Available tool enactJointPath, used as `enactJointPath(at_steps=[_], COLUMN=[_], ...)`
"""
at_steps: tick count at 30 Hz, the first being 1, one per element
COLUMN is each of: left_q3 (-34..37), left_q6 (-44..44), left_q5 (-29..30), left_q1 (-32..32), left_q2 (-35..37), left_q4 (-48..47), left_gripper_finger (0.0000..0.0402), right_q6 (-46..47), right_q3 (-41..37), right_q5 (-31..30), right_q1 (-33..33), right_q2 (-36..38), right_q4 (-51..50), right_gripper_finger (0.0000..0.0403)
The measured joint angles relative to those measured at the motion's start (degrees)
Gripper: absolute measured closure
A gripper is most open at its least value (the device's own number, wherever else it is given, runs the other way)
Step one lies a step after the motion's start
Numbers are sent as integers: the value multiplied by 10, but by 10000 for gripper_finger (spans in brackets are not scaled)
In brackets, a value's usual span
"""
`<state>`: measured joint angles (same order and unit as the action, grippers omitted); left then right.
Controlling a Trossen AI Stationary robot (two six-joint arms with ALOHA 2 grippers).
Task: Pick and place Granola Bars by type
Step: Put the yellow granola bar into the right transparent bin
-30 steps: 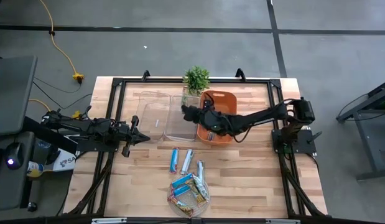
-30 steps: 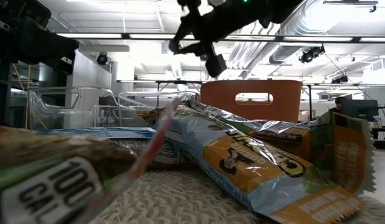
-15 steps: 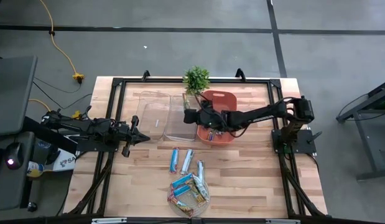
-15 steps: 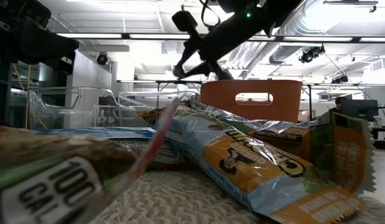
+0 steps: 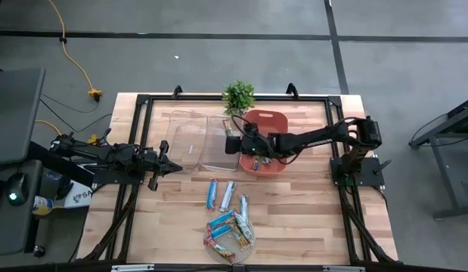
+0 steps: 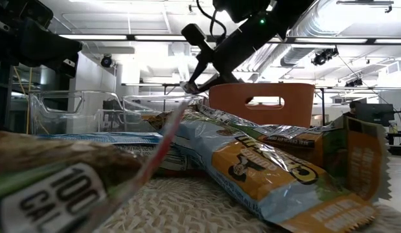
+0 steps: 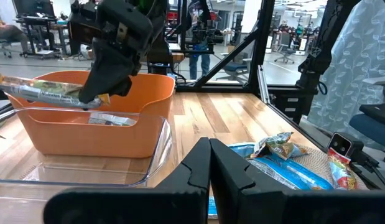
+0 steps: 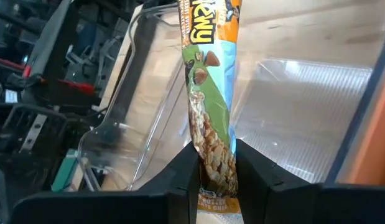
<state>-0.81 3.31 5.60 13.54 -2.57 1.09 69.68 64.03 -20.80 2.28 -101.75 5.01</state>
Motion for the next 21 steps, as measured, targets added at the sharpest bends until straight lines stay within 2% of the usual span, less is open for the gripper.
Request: enactJointPath(at_steps=[4,13,21], left_q3=[0,0,0], left_q6=[0,0,0], left_q5=[0,0,0], left_q1=[0,0,0], left_q2=[0,0,0], left_q4=[0,0,0], left_gripper_finger=[400,400,400], right_q6=[-21,-26,-41], right_q3=[0,0,0], right_q5=[0,-1,-2], right_q1=[0,0,0], right_q2=[0,0,0], right_q4=[13,21,28], right_gripper_finger=[327,262,249])
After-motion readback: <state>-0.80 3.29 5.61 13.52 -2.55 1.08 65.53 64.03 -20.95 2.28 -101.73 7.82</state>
